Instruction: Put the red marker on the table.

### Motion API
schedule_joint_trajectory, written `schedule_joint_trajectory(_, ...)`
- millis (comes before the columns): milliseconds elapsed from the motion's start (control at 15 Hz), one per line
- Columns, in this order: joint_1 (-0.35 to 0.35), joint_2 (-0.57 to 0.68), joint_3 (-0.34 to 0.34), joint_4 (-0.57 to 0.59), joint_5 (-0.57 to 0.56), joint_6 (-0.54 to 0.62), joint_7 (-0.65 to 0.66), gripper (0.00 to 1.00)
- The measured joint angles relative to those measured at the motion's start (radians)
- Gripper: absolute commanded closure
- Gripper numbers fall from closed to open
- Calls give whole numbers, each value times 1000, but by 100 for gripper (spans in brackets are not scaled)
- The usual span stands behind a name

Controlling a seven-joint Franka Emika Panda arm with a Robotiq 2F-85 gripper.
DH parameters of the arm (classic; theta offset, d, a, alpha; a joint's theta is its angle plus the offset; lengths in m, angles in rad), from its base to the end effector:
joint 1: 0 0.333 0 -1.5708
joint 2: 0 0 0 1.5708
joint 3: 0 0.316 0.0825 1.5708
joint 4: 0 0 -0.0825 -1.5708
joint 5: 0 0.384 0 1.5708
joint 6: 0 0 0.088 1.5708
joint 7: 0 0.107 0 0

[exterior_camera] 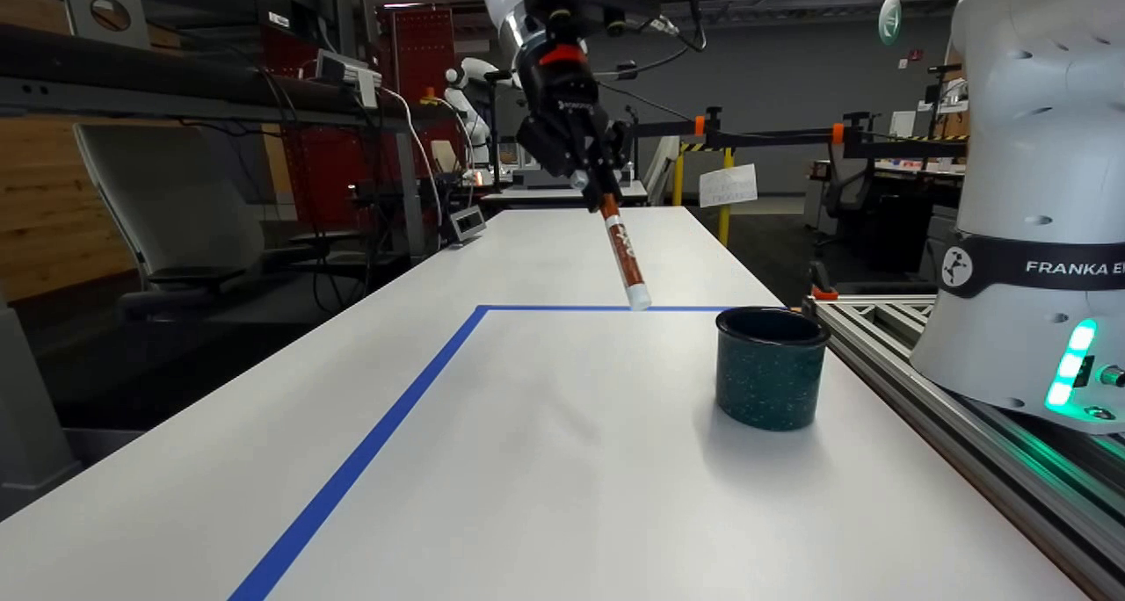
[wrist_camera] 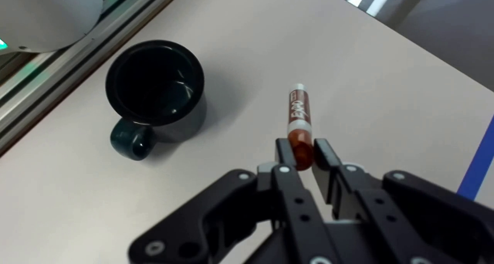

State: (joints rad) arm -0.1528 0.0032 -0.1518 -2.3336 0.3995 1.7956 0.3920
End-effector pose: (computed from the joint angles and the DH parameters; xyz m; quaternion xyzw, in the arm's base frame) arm 0.4319 -0.1013 0.3097 -0.8556 0.4111 0.2693 0.1627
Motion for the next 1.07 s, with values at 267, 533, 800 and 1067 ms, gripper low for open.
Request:
schedule_joint_trajectory(267,-5,124,-8,-10,76,152,-103,95)
schedule_joint_trajectory(533,-9,239,-8,-10,108,261,-205,95)
schedule_joint_trajectory(800,-17,327,-6,-8,108,347,-255,95)
schedule_joint_trajectory(1067,-15,375,1,-9,98,453,-262,95)
